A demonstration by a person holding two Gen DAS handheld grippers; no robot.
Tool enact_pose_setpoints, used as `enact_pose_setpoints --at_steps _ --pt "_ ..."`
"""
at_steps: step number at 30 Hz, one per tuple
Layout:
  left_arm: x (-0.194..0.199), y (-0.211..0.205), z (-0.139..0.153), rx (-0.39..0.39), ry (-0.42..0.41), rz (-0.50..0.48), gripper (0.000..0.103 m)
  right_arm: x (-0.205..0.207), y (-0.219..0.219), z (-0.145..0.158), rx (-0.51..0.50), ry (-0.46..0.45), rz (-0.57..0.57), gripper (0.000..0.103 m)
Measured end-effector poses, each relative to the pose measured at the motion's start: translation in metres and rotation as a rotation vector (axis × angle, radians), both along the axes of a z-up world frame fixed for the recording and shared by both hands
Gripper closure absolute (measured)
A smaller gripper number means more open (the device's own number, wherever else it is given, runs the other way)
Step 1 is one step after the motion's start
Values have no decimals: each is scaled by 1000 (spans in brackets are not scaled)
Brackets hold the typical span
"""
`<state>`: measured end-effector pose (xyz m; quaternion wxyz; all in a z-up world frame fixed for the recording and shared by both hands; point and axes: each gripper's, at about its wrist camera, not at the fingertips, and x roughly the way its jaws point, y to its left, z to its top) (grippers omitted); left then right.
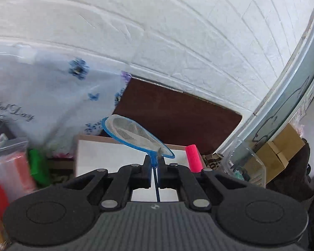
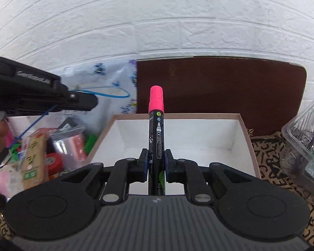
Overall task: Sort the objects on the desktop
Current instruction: 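Lift the marker and swatter and carry both tools over the white box, then lower into the box and open the right tool while the left tool releases the swatter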
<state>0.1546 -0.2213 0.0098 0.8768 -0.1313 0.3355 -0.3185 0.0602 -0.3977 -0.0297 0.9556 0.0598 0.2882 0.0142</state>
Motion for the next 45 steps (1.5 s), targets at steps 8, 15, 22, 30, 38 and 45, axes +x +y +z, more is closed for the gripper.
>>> enact_pose_setpoints --at_steps 8,15,22,30,38,45 --pt "43 -31 -67 93 118 -31 101 50 -13 -53 46 152 -34 89" --pt "52 -30 -103 154 198 -36 101 72 -1 -87 38 264 -19 89" --pt "45 -28 -105 153 219 -83 33 77 4 -93 28 301 -42 86" --pt "23 -16 -96 125 229 -114 15 66 0 -87 5 305 -68 29" --pt "4 -16 -87 181 242 -152 4 49 11 -82 -21 299 -38 5" --pt "-18 -11 -70 195 235 -112 0 29 20 -64 -50 257 -13 4"
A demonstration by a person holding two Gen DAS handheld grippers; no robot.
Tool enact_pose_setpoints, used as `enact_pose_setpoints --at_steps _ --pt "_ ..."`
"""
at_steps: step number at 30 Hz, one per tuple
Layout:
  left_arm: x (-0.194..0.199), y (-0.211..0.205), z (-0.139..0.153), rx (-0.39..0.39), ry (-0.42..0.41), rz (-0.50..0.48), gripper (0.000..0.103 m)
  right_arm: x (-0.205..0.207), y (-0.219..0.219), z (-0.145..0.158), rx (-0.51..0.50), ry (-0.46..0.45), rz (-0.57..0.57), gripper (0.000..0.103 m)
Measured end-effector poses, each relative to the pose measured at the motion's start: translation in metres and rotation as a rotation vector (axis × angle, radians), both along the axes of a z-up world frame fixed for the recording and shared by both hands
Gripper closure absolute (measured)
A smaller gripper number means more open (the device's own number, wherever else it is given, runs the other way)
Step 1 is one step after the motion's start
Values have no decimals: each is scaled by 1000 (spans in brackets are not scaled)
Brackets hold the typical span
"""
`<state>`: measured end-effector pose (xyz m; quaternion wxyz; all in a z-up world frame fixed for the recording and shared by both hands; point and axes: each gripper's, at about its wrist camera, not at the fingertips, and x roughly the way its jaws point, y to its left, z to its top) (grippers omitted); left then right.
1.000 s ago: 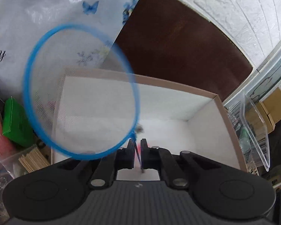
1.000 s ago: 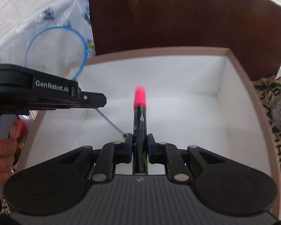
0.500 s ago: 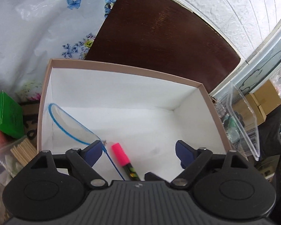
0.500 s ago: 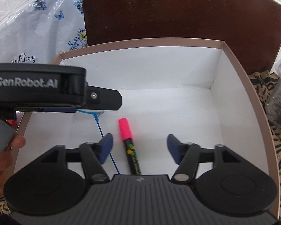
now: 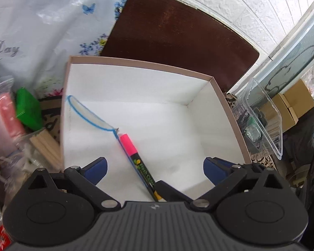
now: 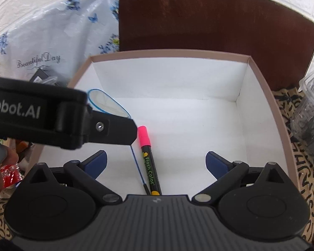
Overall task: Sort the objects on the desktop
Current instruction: 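Lower into the box and open the right tool while the left tool releases the swatter, then move the left tool back to the pile toward the wrapped insole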
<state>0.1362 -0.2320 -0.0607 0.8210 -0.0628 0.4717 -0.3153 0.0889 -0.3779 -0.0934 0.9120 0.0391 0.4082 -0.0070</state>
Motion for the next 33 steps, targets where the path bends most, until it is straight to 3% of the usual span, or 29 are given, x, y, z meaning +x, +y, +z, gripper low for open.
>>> enact_pose_setpoints --at_steps 8,19,25,33 --pt "-34 17 23 52 -78 29 0 -36 21 23 -45 -38 45 2" --pt "-87 84 33 -17 -118 51 0 -79 65 44 -48 -88 123 2" --pt "-115 156 15 10 -80 174 0 -96 111 40 -28 -83 254 2" --pt "-130 249 -9 57 29 389 0 -107 171 30 12 -53 404 2"
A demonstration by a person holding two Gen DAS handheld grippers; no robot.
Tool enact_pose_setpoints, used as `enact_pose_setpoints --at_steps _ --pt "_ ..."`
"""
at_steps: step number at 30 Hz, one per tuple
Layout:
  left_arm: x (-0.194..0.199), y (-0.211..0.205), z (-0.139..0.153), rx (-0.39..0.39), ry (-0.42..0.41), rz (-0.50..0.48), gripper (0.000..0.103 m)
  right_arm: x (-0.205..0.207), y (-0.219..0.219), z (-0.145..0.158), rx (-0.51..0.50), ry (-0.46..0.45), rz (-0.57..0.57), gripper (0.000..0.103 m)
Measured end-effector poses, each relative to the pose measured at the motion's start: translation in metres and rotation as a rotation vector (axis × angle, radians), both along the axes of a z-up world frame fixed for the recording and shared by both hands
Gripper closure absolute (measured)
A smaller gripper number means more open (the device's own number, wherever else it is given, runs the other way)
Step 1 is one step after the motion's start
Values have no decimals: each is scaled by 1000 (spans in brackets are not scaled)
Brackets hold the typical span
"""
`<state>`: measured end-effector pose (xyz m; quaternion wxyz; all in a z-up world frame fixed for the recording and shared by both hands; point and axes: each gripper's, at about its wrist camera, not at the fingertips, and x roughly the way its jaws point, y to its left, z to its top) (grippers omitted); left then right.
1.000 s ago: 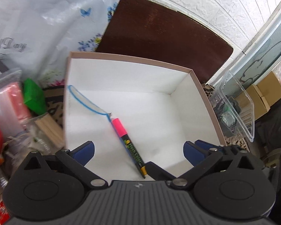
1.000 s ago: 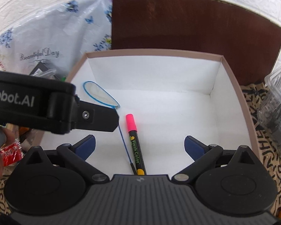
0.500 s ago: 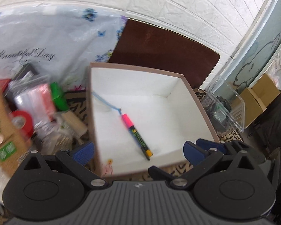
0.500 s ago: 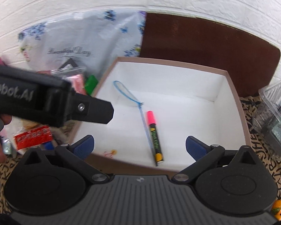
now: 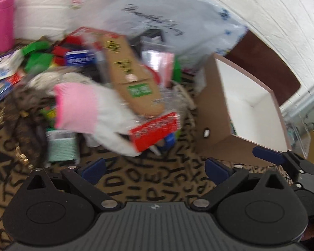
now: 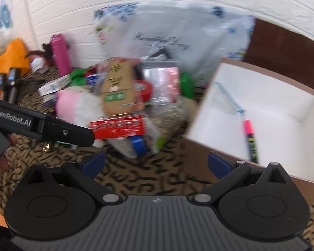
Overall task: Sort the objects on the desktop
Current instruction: 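Move the left tool back to the pile toward the wrapped insole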
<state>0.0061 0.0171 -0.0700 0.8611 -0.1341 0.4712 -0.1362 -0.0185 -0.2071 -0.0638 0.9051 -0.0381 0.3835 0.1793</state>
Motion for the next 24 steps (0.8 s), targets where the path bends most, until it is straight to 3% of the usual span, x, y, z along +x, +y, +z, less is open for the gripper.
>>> enact_pose_setpoints --at_steps 8,18,24 --pt "11 47 4 -7 -1 90 0 11 42 0 -2 -9 72 2" --pt "68 39 18 -56 -58 51 0 46 66 -1 -38 -70 118 2" --pt "112 29 8 -66 -24 58 0 77 78 -8 -45 -71 129 2"
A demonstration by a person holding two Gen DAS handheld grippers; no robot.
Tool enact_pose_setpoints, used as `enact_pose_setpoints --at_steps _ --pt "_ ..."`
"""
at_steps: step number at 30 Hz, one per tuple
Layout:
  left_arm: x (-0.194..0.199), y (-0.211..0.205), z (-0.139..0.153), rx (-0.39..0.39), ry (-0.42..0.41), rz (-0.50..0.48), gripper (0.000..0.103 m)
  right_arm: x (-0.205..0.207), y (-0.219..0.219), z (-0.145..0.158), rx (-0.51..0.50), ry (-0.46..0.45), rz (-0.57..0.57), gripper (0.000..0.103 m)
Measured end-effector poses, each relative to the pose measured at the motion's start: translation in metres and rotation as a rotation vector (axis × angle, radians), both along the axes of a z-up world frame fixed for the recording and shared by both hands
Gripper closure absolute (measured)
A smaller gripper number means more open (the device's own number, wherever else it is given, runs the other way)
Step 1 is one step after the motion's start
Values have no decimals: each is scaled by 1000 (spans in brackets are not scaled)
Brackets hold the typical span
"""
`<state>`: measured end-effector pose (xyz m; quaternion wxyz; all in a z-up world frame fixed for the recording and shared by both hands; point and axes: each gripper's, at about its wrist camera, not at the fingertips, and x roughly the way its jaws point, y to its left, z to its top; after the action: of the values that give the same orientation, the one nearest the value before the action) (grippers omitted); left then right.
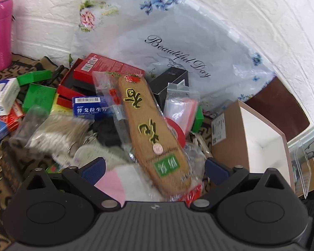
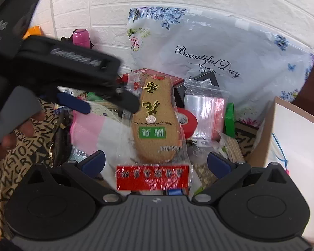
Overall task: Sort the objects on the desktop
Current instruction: 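Move the left tool back to the pile toward the wrapped insole, then grasp the plastic-wrapped brown insole with the left tool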
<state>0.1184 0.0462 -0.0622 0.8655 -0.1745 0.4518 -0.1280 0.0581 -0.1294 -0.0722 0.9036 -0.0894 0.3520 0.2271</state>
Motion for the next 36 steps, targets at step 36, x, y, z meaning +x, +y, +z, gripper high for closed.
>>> enact_pose_setpoints --at_steps 36 --pt "66 -17 -51 -82 162 -3 36 70 14 -45 72 142 -3 35"
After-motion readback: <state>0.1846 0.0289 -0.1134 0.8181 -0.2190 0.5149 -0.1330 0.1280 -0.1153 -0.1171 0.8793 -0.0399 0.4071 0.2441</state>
